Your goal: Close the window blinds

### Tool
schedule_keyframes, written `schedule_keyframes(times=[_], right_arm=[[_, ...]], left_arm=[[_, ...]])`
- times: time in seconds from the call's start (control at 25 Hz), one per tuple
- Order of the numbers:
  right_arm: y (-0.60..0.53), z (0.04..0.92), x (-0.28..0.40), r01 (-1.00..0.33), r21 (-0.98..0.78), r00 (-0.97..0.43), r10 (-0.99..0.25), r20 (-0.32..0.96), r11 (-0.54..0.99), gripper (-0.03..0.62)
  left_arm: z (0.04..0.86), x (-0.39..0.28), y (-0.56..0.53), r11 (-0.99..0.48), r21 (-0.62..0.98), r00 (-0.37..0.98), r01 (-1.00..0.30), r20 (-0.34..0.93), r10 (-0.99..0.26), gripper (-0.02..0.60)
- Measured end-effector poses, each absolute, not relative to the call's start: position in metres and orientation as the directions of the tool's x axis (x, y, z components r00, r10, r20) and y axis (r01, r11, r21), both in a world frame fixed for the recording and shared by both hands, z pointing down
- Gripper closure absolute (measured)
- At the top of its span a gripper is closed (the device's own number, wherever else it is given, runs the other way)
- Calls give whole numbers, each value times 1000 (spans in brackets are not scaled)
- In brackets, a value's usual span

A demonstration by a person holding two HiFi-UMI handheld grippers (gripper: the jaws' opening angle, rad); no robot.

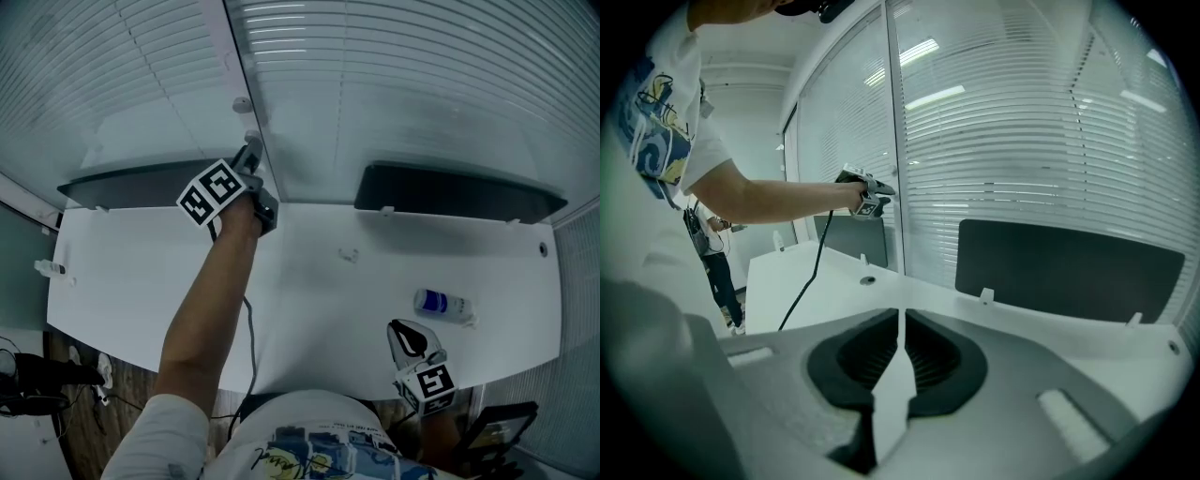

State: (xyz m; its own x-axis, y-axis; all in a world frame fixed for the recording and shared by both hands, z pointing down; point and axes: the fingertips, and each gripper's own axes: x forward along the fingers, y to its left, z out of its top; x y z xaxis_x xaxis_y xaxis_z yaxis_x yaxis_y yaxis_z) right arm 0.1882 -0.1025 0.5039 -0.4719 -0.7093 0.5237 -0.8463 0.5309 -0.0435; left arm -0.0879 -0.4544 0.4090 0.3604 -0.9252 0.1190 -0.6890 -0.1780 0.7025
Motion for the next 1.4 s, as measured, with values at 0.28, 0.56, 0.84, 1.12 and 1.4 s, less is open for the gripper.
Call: schedule_keyframes(times=[0.28, 0.56, 0.84, 1.12, 1.4], right_arm=[[-102, 507, 192, -851, -45, -462, -706, 538, 523, 582], [-106, 501, 190, -855, -45, -457, -711, 535, 516, 582], [-102, 506, 190, -849, -46, -464, -703, 539, 526, 582], [-105, 504, 190, -851, -48, -463, -706, 535, 522, 582], [-103, 504, 190, -853, -43, -457, -707, 540, 519, 582]], left_arm=[[413, -92, -464, -194, 931, 370, -308, -70, -927, 440], [413, -95, -474, -191, 966, 357, -176, -118, -926, 462], [410, -93, -471, -191, 939, 383, -287, -70, -921, 451], [404, -90, -471, -211, 710, 383, -672, 88, -920, 454], [399, -86, -467, -227, 250, 286, -941, 232, -930, 454]])
